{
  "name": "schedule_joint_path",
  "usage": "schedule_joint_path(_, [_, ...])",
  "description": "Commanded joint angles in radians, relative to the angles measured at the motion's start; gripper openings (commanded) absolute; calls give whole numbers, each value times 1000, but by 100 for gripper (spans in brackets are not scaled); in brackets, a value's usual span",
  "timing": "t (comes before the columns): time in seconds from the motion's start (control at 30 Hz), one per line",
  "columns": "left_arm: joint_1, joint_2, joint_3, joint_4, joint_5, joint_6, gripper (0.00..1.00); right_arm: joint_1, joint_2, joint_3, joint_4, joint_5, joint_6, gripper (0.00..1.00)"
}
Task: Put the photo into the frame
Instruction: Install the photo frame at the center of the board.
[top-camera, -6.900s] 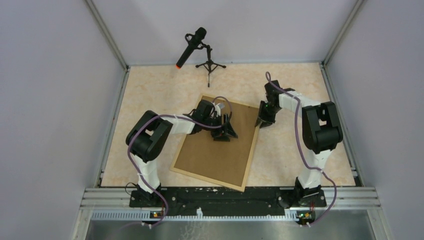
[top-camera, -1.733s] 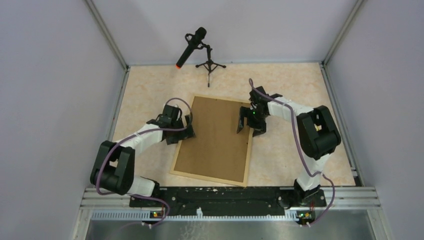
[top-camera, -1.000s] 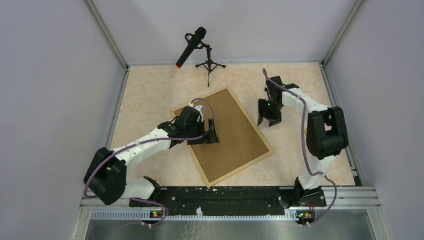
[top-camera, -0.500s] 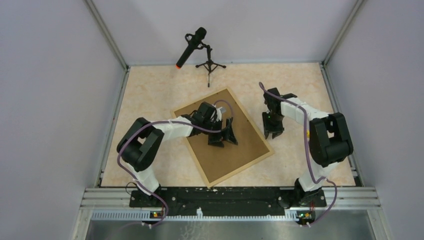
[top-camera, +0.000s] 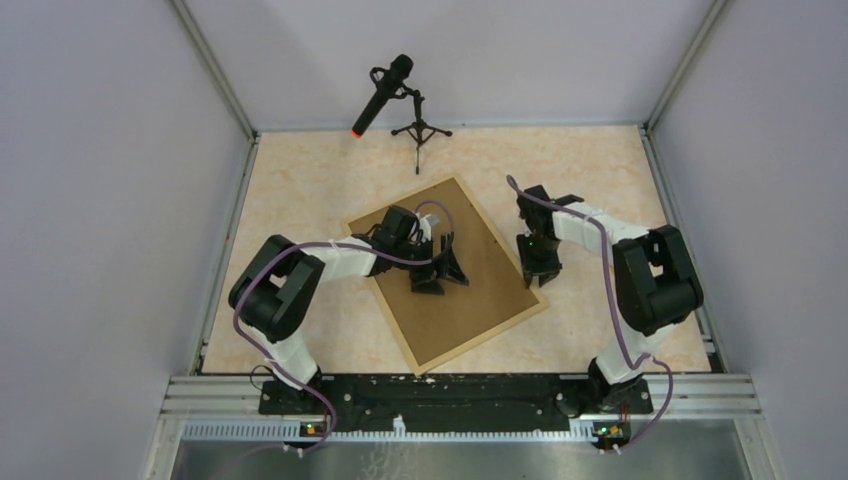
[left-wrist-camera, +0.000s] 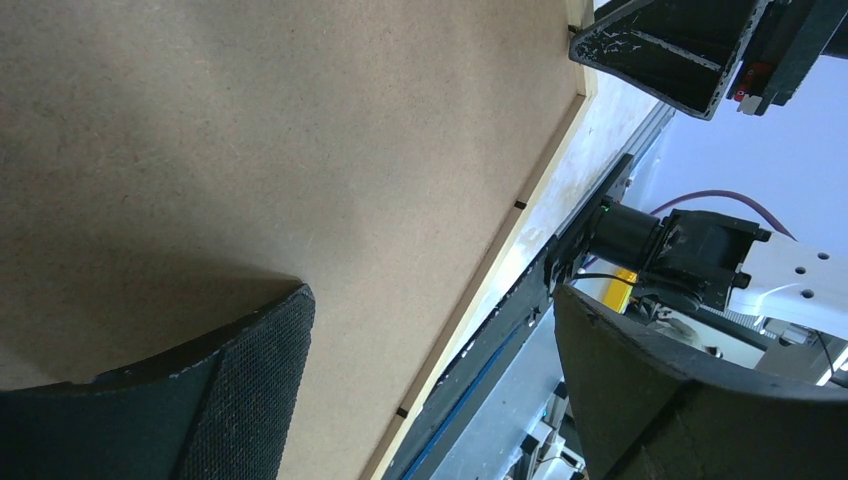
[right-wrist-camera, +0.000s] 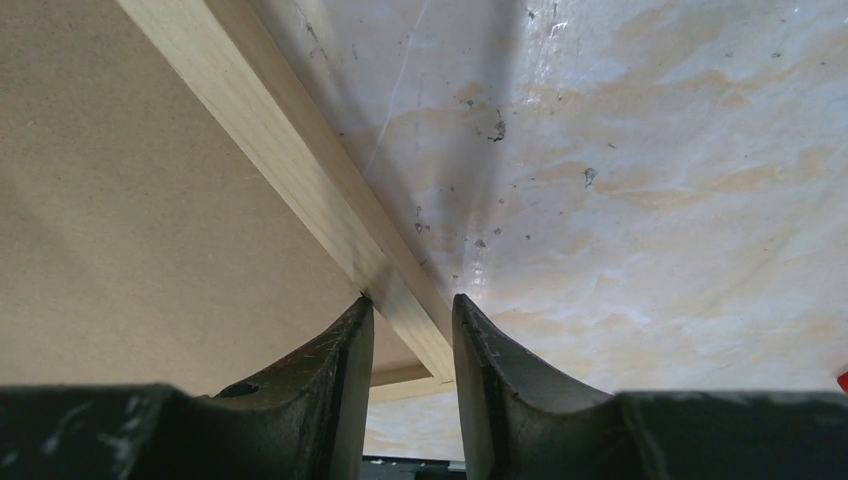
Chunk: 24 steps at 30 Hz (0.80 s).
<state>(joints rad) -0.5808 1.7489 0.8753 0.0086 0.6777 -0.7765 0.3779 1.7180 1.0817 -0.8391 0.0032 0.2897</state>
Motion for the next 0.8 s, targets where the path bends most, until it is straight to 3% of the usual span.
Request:
schedule_joint_path(0.0, [11, 11, -33, -37, -75, 32, 94, 4, -22, -2, 1, 42, 6, 34])
schedule_joint_path(0.37, [11, 10, -39, -33, -78, 32, 94, -49, -79, 31, -15, 53, 0, 35])
schedule_joint_path(0.77, [11, 21, -42, -27, -82, 26, 94, -37, -9, 4, 62, -29, -15, 34])
